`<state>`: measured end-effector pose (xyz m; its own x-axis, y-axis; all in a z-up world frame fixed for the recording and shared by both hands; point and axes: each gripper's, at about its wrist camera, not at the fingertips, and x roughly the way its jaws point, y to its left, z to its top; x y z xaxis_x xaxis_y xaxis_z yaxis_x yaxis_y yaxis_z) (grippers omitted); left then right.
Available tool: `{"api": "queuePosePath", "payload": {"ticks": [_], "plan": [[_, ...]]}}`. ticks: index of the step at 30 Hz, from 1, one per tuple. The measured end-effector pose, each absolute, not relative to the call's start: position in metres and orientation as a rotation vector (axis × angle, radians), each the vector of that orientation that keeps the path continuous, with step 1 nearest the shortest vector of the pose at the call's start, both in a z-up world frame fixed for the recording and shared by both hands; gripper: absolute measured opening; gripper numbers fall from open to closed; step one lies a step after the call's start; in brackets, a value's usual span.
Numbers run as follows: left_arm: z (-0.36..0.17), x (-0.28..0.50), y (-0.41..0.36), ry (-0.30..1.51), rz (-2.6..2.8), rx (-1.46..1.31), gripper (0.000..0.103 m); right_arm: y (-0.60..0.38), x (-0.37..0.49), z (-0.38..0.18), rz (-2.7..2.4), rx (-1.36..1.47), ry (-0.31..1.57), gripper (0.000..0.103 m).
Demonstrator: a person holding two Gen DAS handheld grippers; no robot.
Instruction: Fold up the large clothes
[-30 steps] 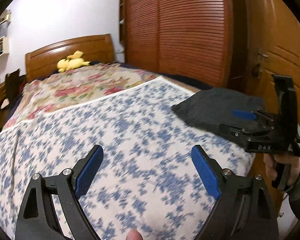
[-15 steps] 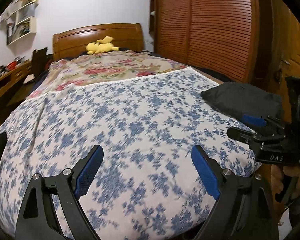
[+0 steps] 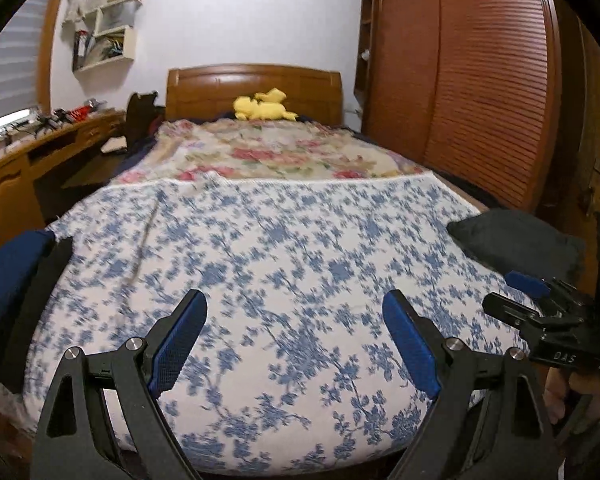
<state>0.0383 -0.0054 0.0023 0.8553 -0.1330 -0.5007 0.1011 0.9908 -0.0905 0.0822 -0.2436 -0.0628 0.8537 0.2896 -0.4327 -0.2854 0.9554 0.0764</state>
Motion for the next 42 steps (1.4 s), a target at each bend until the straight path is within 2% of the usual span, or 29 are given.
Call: {"api": "queuePosePath", "payload": {"ticks": [9,14,42], "plan": [[0.038,0.014,0.004,0.416,-0.087,-0.055,0.09,-0.241,0.058,-0.028,0.315,0.031,0.326,0.083],[0.043,0.007,-0.001,0.384,-0.081,-0.041,0.09,-0.24,0.043,-0.03,0.311,0.029,0.291,0.083],[0.039,0.003,-0.003,0.383,-0.074,-0.047,0.09,-0.243,0.033,-0.031,0.295,0.035,0.272,0.083]]}}
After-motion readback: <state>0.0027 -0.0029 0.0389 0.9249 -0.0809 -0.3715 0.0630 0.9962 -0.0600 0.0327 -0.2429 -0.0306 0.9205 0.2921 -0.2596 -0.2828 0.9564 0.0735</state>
